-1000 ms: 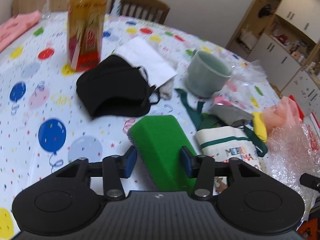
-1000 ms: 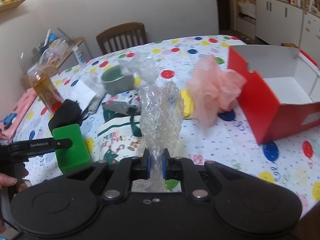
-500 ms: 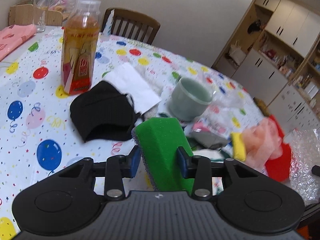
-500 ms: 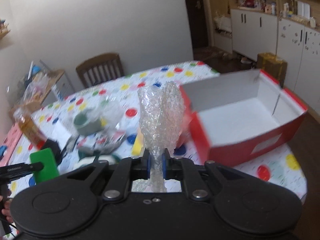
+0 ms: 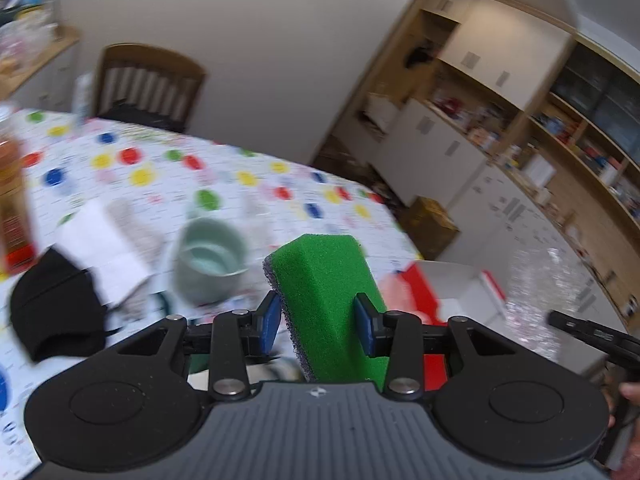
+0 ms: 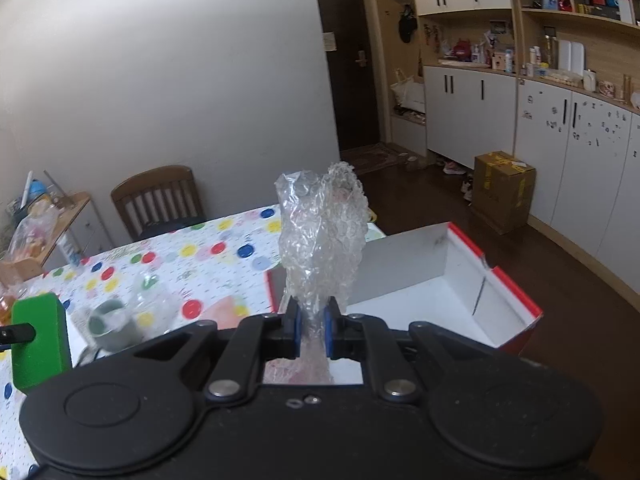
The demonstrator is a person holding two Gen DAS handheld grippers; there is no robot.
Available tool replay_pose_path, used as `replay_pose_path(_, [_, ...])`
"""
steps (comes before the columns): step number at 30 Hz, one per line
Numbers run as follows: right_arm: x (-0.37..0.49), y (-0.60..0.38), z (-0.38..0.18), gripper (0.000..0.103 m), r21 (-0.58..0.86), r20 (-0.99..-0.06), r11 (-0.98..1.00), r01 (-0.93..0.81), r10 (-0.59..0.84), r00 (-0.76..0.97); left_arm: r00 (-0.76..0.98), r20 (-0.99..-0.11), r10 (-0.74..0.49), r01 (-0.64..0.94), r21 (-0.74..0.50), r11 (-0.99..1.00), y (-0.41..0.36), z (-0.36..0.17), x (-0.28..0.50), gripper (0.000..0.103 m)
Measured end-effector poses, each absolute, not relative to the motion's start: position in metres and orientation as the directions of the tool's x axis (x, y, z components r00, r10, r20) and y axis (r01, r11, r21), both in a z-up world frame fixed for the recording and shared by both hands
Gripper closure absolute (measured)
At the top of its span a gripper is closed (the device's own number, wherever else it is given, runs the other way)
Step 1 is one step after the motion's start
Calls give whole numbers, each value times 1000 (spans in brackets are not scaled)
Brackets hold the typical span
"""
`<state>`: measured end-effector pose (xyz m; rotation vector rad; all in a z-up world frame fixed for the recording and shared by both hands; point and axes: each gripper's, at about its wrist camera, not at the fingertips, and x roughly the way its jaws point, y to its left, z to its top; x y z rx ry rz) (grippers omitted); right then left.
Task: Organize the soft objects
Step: 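Carry the green sponge and bubble wrap over the open shoebox with both tools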
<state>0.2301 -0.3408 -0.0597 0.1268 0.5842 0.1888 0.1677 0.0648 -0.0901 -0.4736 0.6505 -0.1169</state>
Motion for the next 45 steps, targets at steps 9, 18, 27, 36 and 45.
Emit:
replay_pose_path(9, [258,-372,-79,94,173,-567,983,-66,155,809,749,-535,-391,140,-449,882,-20,-68,223,64])
replay_pose_path(18, [289,-394,-96,94,139,-615,990,-21,103,782,691,-547,-472,242,-440,865,-108,-73,269,64])
replay_pose_path(27, [320,-421,-110,94,165,-655,986,-1,110,748,659,-572,-489,288,-409,866,-181,-93,310,64])
replay_pose_path(36, [350,-424,-143,93,134,-742,991,18,88,664,612,-671,-418,314,-278,908,-238,-128,345,63])
replay_pose_path(45, [360,-415,-169,90,114,-792,993,-17,101,602,565,-752,-339,311,-187,932,-265,-156,361,63])
